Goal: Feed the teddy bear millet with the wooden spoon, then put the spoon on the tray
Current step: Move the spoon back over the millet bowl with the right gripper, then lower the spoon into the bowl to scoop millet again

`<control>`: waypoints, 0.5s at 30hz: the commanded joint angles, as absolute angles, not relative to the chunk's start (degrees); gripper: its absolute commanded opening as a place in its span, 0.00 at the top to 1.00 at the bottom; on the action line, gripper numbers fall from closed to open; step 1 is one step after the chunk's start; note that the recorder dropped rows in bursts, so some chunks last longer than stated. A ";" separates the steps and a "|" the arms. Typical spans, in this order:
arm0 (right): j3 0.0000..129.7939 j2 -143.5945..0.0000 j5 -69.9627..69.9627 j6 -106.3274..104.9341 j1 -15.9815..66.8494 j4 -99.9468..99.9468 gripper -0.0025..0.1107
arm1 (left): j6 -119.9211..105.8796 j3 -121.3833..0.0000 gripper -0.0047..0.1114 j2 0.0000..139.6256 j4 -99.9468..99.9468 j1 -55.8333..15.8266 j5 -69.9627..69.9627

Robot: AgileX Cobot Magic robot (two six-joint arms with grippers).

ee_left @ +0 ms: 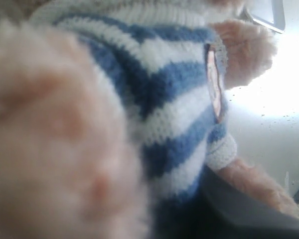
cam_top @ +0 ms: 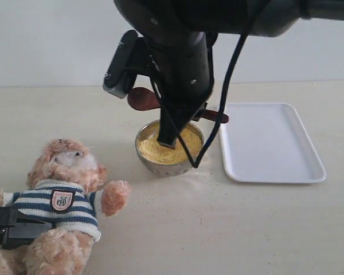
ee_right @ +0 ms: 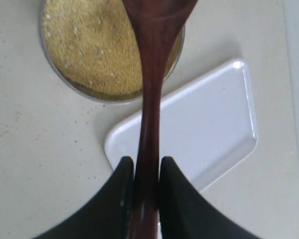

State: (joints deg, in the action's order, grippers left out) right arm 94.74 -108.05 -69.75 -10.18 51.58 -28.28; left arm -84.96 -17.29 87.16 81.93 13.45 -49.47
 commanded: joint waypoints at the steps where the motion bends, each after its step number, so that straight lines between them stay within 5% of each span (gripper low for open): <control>1: 89.21 -107.36 -69.96 -12.79 48.12 -28.87 0.85 | -85.08 -17.23 0.90 87.12 82.73 13.51 -50.37; 15: 84.60 -114.84 -67.33 -5.50 48.55 -49.92 0.85 | -85.08 -17.23 0.90 87.12 82.73 13.51 -50.37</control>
State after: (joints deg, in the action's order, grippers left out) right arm 84.93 -113.41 -67.48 -6.34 48.21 -47.93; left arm -84.96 -17.29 87.16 81.93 13.45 -49.47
